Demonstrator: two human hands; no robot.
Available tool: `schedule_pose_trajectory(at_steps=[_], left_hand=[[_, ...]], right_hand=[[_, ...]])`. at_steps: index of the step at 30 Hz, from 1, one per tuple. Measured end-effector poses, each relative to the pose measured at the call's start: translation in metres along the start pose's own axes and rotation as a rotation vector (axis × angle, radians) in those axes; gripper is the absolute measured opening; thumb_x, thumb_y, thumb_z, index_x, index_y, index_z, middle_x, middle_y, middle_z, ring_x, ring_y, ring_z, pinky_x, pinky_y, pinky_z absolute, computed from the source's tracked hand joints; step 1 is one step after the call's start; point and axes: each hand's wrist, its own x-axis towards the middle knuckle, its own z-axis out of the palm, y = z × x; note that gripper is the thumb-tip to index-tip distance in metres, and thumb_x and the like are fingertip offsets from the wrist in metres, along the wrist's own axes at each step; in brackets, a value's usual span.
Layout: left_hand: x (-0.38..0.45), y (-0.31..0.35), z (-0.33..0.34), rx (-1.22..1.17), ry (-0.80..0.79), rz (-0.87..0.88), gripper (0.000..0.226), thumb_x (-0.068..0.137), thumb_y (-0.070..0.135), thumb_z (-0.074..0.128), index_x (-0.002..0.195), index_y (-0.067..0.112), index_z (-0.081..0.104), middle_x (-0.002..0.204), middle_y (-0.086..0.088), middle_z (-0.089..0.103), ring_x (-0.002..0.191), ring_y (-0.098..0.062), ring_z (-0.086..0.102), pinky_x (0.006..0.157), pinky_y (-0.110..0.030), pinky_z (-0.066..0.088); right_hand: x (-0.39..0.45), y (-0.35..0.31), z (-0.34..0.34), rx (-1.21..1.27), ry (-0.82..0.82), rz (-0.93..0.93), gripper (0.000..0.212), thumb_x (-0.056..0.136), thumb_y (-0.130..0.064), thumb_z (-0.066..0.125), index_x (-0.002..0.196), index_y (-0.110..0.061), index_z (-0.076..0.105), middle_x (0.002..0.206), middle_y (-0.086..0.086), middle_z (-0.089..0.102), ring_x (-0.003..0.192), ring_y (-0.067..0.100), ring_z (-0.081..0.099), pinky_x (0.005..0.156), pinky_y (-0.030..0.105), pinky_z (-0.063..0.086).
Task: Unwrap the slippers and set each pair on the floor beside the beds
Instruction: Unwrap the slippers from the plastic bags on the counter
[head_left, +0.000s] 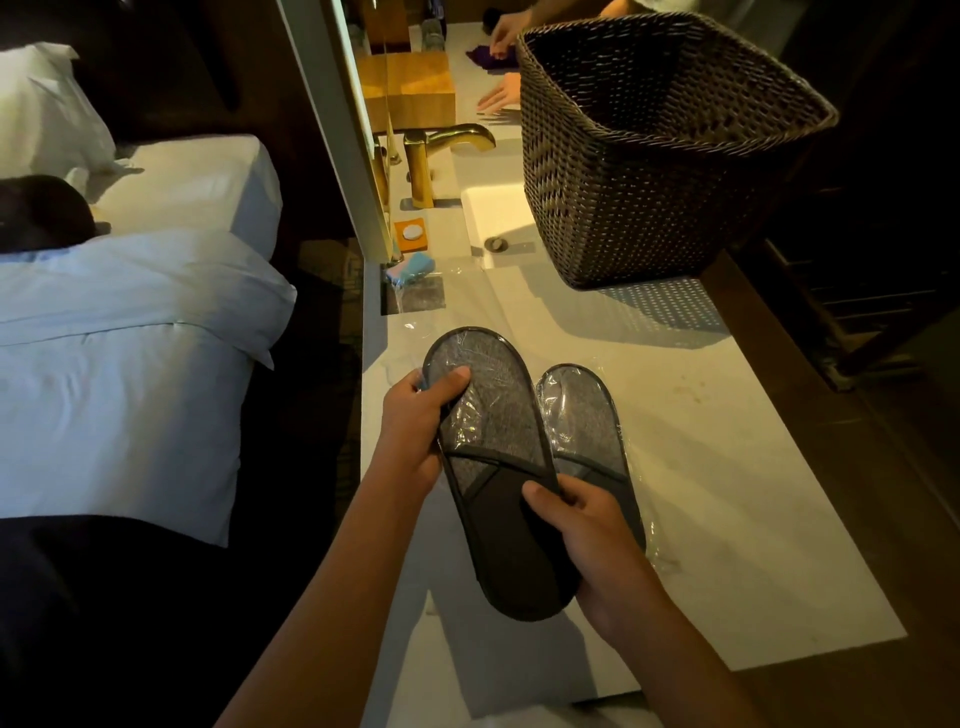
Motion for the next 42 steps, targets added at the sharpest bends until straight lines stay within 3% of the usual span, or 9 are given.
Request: schedule_pose_trajectory(at_steps=[10, 15, 21, 25, 28, 31, 34, 37, 42], left_hand=[[0.038, 0.001, 0.002, 0.044, 0.067, -0.001, 0.019, 0.084, 0.013, 0.074, 0.101, 0.005, 0.069, 0.095, -0.015, 0.076, 0.082, -0.026, 0.075, 0.069, -0.036, 0.062], [0.072, 0.0, 0.003, 0.068, 0.07, -0.028, 0.029, 0.083, 0.014, 0.074, 0.108, 0.0, 0.069, 0.097, -0.017, 0.074, 0.087, -0.029, 0.07, 0.081, -0.042, 0.059], [0.113, 0.007, 0.003, 0.053, -0.033, -0.083, 0.026, 0.076, 0.024, 0.077, 0.094, 0.009, 0.065, 0.087, -0.014, 0.07, 0.082, -0.028, 0.067, 0.075, -0.041, 0.058], [0.135, 0.013, 0.011, -0.032, 0.04, -0.129, 0.01, 0.09, 0.015, 0.064, 0.092, 0.005, 0.066, 0.084, -0.014, 0.073, 0.072, -0.023, 0.071, 0.073, -0.038, 0.06], [0.154, 0.015, 0.014, 0.003, 0.11, -0.125, 0.009, 0.094, 0.009, 0.059, 0.095, 0.003, 0.065, 0.095, -0.016, 0.073, 0.08, -0.025, 0.073, 0.084, -0.041, 0.06], [0.172, 0.012, 0.013, 0.03, 0.143, -0.141, 0.015, 0.095, 0.007, 0.057, 0.083, 0.004, 0.065, 0.085, -0.013, 0.07, 0.068, -0.018, 0.07, 0.069, -0.03, 0.06], [0.186, 0.009, 0.01, 0.05, 0.155, -0.147, 0.01, 0.096, 0.009, 0.056, 0.095, 0.003, 0.064, 0.084, -0.012, 0.071, 0.063, -0.017, 0.07, 0.066, -0.033, 0.062], [0.199, 0.005, 0.004, 0.131, 0.169, -0.14, 0.014, 0.095, 0.011, 0.055, 0.103, 0.002, 0.063, 0.088, -0.013, 0.073, 0.072, -0.022, 0.072, 0.073, -0.04, 0.062], [0.211, 0.008, 0.005, 0.236, 0.19, -0.078, 0.017, 0.093, 0.007, 0.052, 0.08, 0.007, 0.062, 0.075, -0.01, 0.066, 0.056, -0.018, 0.065, 0.053, -0.03, 0.058]], right_hand=[[0.029, -0.003, -0.001, -0.056, -0.047, 0.017, 0.019, 0.089, -0.026, 0.068, 0.103, -0.013, 0.072, 0.093, 0.006, 0.08, 0.089, 0.023, 0.076, 0.086, 0.045, 0.06], [0.041, -0.001, -0.007, -0.053, -0.055, 0.046, 0.019, 0.09, -0.024, 0.067, 0.105, -0.014, 0.071, 0.096, 0.005, 0.079, 0.092, 0.022, 0.076, 0.09, 0.047, 0.058], [0.055, -0.002, -0.012, 0.006, -0.08, 0.112, 0.024, 0.091, -0.02, 0.065, 0.114, -0.013, 0.068, 0.1, 0.006, 0.079, 0.095, 0.022, 0.075, 0.09, 0.043, 0.058], [0.066, -0.001, -0.015, 0.02, -0.077, 0.143, 0.02, 0.091, -0.02, 0.066, 0.11, -0.016, 0.069, 0.098, 0.003, 0.079, 0.093, 0.019, 0.075, 0.086, 0.038, 0.059], [0.075, -0.001, -0.016, 0.015, -0.076, 0.166, 0.019, 0.091, -0.021, 0.066, 0.109, -0.017, 0.069, 0.097, 0.002, 0.08, 0.093, 0.019, 0.076, 0.089, 0.041, 0.058], [0.08, -0.001, -0.018, 0.04, -0.088, 0.182, 0.021, 0.091, -0.019, 0.065, 0.111, -0.015, 0.069, 0.095, 0.003, 0.08, 0.089, 0.018, 0.076, 0.079, 0.034, 0.061], [0.082, 0.0, -0.02, 0.09, -0.084, 0.214, 0.012, 0.091, -0.014, 0.065, 0.101, -0.019, 0.069, 0.086, -0.002, 0.081, 0.079, 0.012, 0.077, 0.063, 0.023, 0.059], [0.085, 0.002, -0.023, 0.098, -0.081, 0.238, 0.012, 0.091, -0.012, 0.065, 0.101, -0.017, 0.069, 0.085, -0.002, 0.081, 0.079, 0.012, 0.077, 0.065, 0.024, 0.058], [0.085, 0.005, -0.026, 0.09, -0.064, 0.265, 0.015, 0.091, -0.011, 0.065, 0.105, -0.009, 0.069, 0.088, 0.006, 0.08, 0.081, 0.018, 0.077, 0.066, 0.026, 0.059]])
